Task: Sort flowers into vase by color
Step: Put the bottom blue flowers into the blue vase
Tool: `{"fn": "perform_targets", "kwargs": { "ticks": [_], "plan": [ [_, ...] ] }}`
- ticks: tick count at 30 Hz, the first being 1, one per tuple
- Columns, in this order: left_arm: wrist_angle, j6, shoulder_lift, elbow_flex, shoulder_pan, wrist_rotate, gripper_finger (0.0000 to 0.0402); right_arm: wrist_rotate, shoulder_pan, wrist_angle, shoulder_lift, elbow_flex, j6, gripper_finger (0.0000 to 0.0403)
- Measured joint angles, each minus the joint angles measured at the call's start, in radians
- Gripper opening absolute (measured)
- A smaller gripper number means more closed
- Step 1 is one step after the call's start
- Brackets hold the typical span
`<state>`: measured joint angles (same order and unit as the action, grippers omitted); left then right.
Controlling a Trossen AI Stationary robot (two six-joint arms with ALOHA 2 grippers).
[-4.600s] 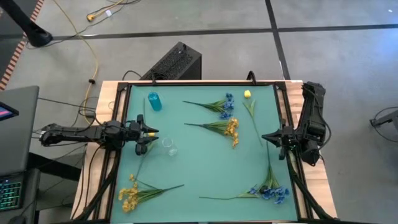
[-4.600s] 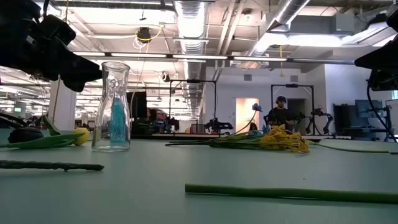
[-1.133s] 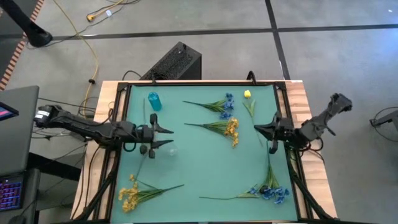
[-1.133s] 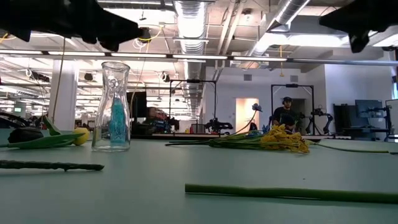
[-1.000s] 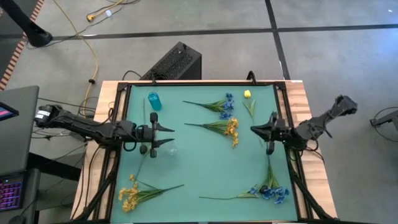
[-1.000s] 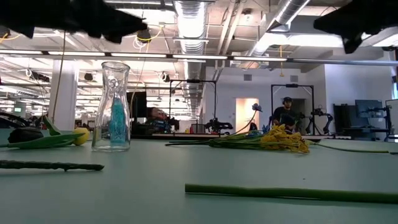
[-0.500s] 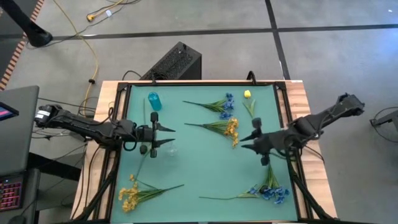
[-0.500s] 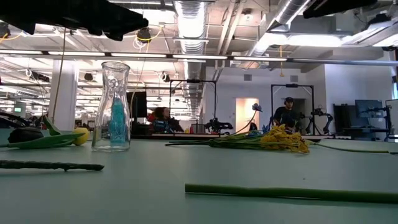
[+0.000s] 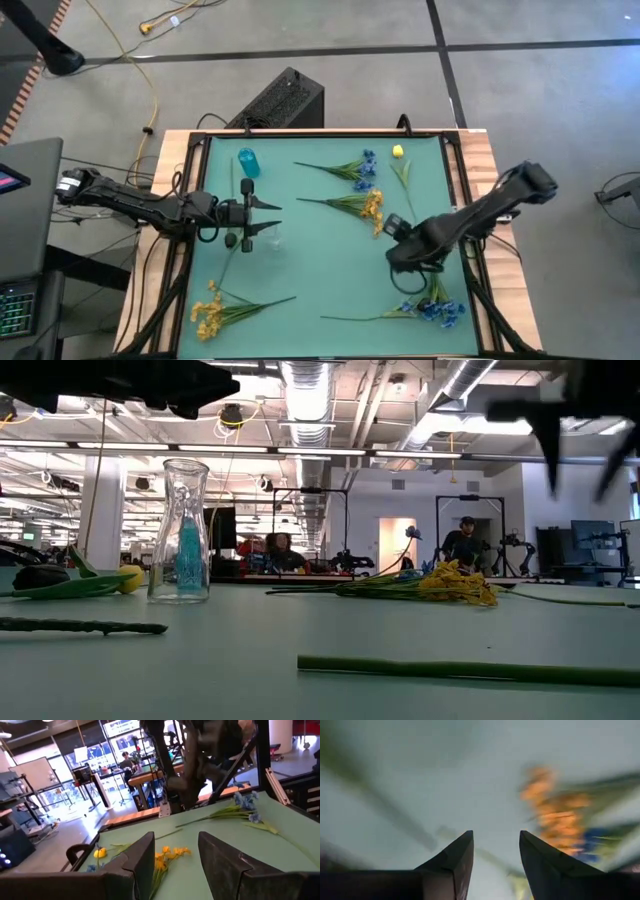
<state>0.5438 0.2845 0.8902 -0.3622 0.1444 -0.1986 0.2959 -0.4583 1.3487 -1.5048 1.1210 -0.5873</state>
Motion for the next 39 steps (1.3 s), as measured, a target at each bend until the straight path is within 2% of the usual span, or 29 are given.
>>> {"fn": "perform_targets", "kwargs": {
  "ticks": [5, 10, 16, 21, 28, 34, 39],
  "plan": [
    [0.007, 0.026, 0.000, 0.000, 0.000, -0.001, 0.0141, -0.017, -0.006, 0.061, -0.124, 0.000, -0.072, 0.0203],
    [0.004, 0.026, 0.000, 0.000, 0.000, 0.000, 0.0141, -0.102, -0.025, 0.062, -0.187, -0.024, -0.076, 0.0203],
    [-0.025, 0.021, 0.000, 0.000, 0.000, 0.000, 0.0141, -0.177, -0.095, 0.030, -0.169, -0.084, -0.076, 0.0203],
    [-0.031, 0.012, 0.000, 0.000, 0.000, 0.000, 0.0141, -0.265, -0.151, -0.078, -0.132, -0.140, -0.012, 0.0203],
    [-0.030, 0.009, 0.000, 0.000, 0.000, 0.000, 0.0141, -0.269, -0.238, -0.113, -0.121, -0.223, -0.012, 0.0203],
    [-0.029, 0.009, 0.000, 0.000, 0.000, 0.000, 0.0141, -0.196, -0.276, -0.236, -0.121, -0.282, -0.014, 0.0203],
    [-0.029, 0.008, 0.000, 0.000, 0.000, 0.000, 0.0141, -0.202, -0.291, -0.249, -0.121, -0.323, -0.013, 0.0199]
  ]
}}
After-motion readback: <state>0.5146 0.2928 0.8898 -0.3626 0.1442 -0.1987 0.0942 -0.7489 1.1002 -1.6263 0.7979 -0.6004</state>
